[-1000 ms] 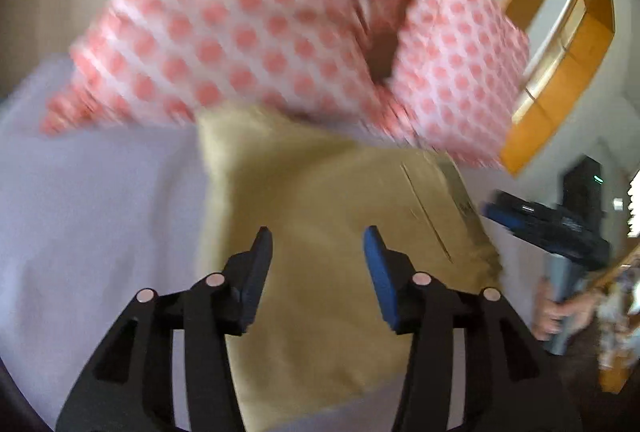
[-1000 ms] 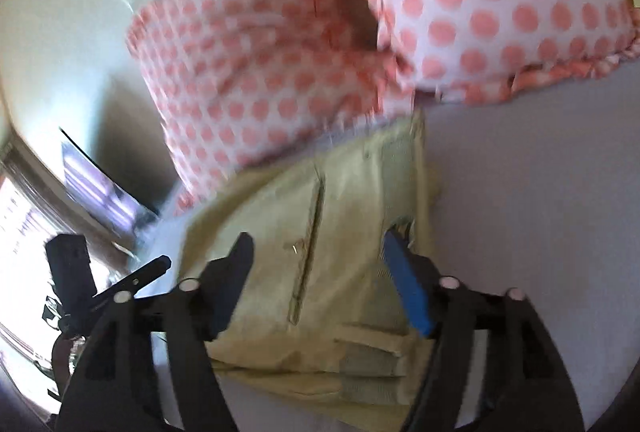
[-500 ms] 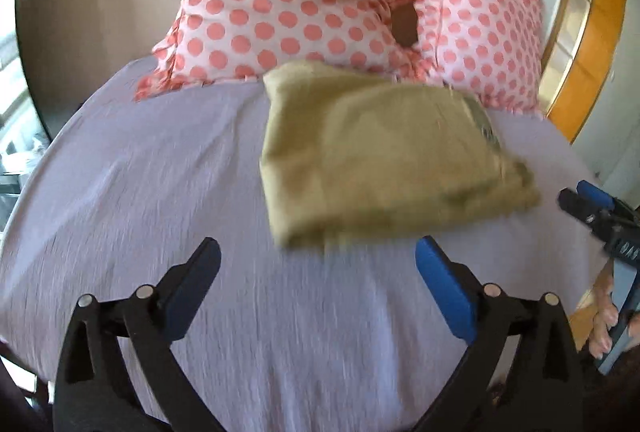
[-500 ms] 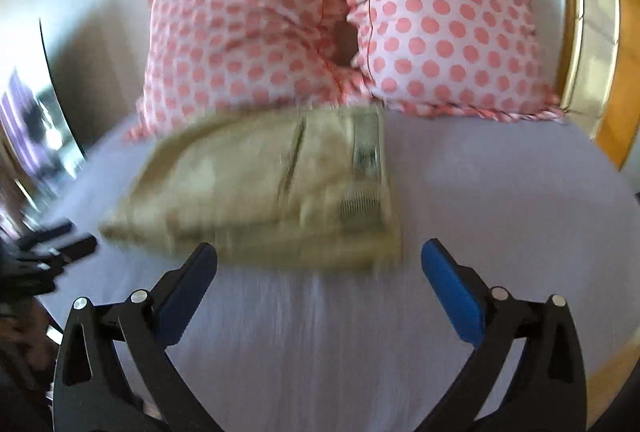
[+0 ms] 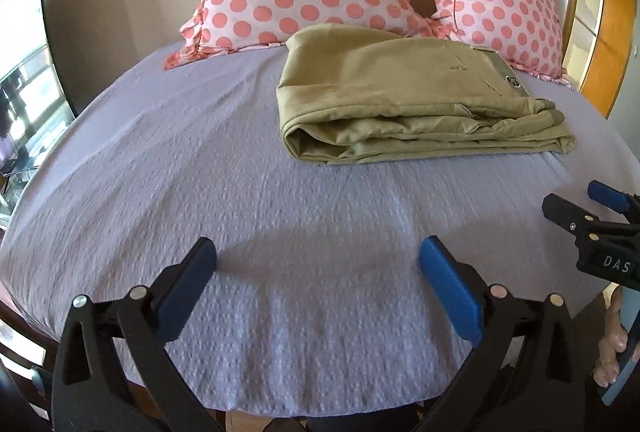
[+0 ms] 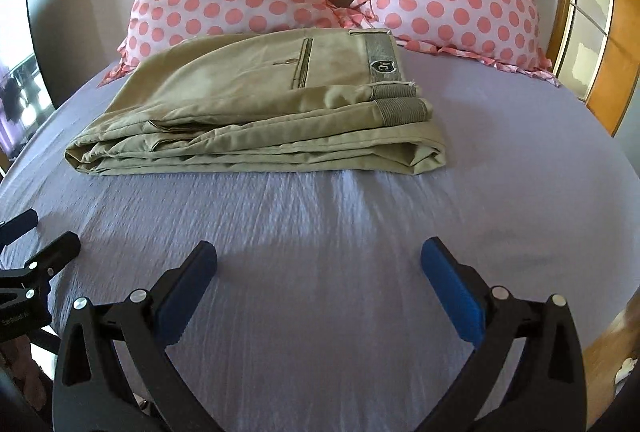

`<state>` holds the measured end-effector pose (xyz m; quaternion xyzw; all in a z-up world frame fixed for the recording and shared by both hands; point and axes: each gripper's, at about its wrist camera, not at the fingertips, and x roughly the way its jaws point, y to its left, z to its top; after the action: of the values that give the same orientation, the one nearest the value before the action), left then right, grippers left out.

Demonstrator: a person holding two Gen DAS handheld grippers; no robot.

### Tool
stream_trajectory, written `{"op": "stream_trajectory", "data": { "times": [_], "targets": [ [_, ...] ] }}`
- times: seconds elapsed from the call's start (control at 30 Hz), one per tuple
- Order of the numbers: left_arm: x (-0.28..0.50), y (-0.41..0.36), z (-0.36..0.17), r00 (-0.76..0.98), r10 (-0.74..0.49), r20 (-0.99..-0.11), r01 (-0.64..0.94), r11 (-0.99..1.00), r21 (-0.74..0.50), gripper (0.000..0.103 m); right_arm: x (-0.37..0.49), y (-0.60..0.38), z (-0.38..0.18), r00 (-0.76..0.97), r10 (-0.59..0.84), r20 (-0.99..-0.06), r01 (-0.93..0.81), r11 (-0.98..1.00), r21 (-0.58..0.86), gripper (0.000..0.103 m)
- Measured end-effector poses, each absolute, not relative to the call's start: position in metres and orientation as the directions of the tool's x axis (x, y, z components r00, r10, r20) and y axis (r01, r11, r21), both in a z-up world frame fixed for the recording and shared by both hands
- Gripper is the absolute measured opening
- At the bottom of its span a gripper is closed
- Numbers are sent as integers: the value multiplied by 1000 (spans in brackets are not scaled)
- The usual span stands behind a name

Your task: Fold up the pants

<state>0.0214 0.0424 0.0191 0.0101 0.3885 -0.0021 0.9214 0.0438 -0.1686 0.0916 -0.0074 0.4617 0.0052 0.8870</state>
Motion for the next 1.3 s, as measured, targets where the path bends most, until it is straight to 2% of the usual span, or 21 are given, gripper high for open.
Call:
{"op": "stream_trajectory", "data": {
  "times": [1.3],
  "targets": [
    [21,41,19,699,6,-716,11,1000,19,101,45,-168,91,565,-1,-825,-13,1000,-10,102]
  ]
}}
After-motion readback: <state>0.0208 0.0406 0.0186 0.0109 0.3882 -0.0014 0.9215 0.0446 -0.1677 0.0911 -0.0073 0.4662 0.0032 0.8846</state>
